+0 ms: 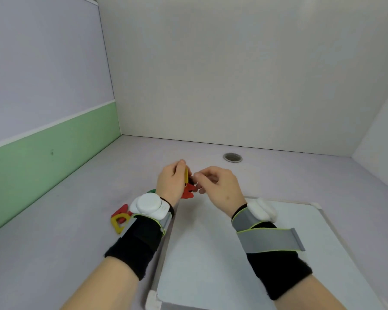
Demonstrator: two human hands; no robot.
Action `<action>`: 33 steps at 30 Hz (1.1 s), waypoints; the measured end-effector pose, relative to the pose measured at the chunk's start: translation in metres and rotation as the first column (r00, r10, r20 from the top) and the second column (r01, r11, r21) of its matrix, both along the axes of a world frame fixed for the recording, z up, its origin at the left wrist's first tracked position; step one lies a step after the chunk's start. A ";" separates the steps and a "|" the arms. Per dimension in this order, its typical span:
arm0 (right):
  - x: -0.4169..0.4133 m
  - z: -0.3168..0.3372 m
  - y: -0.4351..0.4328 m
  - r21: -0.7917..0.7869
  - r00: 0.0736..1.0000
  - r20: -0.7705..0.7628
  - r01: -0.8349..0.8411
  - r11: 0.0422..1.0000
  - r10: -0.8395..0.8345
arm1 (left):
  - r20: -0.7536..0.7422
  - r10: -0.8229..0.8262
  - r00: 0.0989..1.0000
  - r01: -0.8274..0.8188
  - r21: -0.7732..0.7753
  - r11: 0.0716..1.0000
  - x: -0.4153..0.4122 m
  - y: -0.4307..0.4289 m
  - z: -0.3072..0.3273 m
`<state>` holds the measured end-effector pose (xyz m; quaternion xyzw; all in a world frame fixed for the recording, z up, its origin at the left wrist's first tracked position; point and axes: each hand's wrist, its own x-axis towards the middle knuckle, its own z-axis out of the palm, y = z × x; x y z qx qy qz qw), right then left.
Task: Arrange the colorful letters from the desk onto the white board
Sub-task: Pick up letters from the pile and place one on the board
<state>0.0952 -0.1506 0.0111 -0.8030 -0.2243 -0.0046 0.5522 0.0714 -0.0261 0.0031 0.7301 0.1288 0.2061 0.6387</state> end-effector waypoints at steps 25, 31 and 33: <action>0.003 -0.013 -0.009 0.098 0.985 -0.171 0.042 0.994 -0.025 | 0.078 -0.037 0.996 0.037 -0.002 0.999 0.012 0.005 -0.022; 0.004 -0.009 -0.011 0.195 0.966 -0.247 0.124 0.973 -0.073 | 0.116 0.067 0.991 -0.063 -0.033 0.997 0.011 0.010 -0.021; 0.006 -0.011 -0.011 0.218 0.953 -0.279 0.179 0.959 -0.115 | 0.110 0.106 0.988 -0.099 -0.073 0.992 0.011 0.011 -0.021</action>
